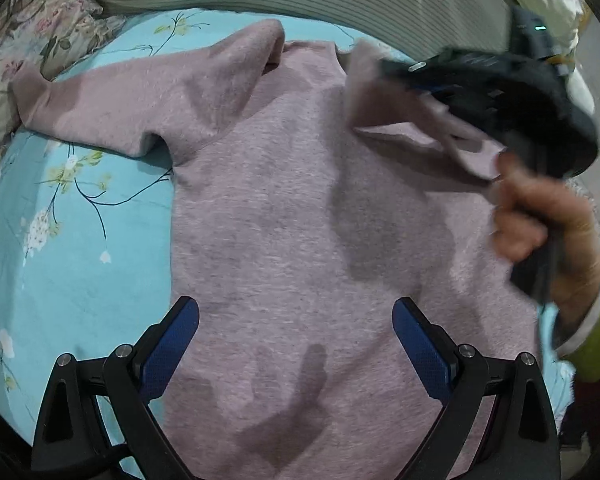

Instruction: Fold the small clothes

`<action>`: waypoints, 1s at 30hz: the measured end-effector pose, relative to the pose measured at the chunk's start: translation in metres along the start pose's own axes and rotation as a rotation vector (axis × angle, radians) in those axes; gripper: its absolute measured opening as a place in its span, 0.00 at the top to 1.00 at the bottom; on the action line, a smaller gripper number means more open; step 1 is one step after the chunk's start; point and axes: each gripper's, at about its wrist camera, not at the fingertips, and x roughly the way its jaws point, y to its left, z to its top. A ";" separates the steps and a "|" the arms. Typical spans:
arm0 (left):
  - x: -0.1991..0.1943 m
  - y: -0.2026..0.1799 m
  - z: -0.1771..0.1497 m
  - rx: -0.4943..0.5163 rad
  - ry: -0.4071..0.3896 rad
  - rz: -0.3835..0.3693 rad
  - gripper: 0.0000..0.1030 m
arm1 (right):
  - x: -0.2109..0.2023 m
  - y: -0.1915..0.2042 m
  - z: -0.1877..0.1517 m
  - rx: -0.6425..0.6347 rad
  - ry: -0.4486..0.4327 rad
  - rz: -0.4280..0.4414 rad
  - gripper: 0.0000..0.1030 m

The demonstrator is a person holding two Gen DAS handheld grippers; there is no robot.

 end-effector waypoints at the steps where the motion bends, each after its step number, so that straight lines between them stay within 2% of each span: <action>1: 0.000 0.003 0.002 0.000 -0.003 -0.007 0.05 | 0.009 0.000 -0.003 0.000 0.035 0.014 0.90; 3: 0.004 0.008 0.008 0.000 -0.009 -0.024 0.05 | 0.024 -0.004 -0.010 0.014 0.127 0.031 0.86; 4: 0.007 0.009 0.013 0.001 -0.009 -0.035 0.05 | 0.028 -0.004 -0.013 0.014 0.164 -0.005 0.83; 5: 0.010 0.010 0.018 0.003 -0.009 -0.045 0.05 | 0.025 -0.006 -0.015 0.025 0.177 0.002 0.80; 8: 0.024 0.011 0.038 0.017 -0.012 -0.064 0.05 | 0.000 -0.012 -0.012 0.048 0.138 0.001 0.67; 9: 0.030 0.010 0.047 0.023 -0.012 -0.071 0.05 | -0.009 -0.016 -0.009 0.062 0.121 0.004 0.66; 12: 0.052 0.006 0.083 0.040 -0.010 -0.087 0.05 | -0.045 -0.036 -0.005 0.087 0.070 -0.028 0.66; 16: 0.080 0.005 0.132 0.076 -0.023 -0.071 0.05 | -0.092 -0.065 -0.009 0.122 0.019 -0.095 0.65; 19: 0.112 0.010 0.167 0.103 0.019 -0.076 0.06 | -0.119 -0.083 -0.019 0.149 0.002 -0.155 0.65; 22: 0.143 0.009 0.187 0.153 0.091 -0.116 0.09 | -0.138 -0.094 -0.029 0.180 -0.012 -0.197 0.65; 24: 0.148 0.004 0.190 0.197 0.099 -0.143 0.23 | -0.148 -0.101 -0.032 0.198 -0.028 -0.213 0.65; 26: 0.145 -0.004 0.187 0.234 0.097 -0.167 0.77 | -0.156 -0.108 -0.034 0.218 -0.047 -0.228 0.65; 27: 0.142 -0.007 0.185 0.246 0.089 -0.157 0.88 | -0.160 -0.111 -0.034 0.226 -0.059 -0.237 0.65; 28: 0.135 -0.009 0.182 0.249 0.064 -0.149 0.95 | -0.163 -0.112 -0.033 0.228 -0.067 -0.243 0.65; 30: 0.113 -0.005 0.175 0.224 -0.023 -0.098 0.95 | -0.175 -0.118 -0.029 0.234 -0.106 -0.283 0.65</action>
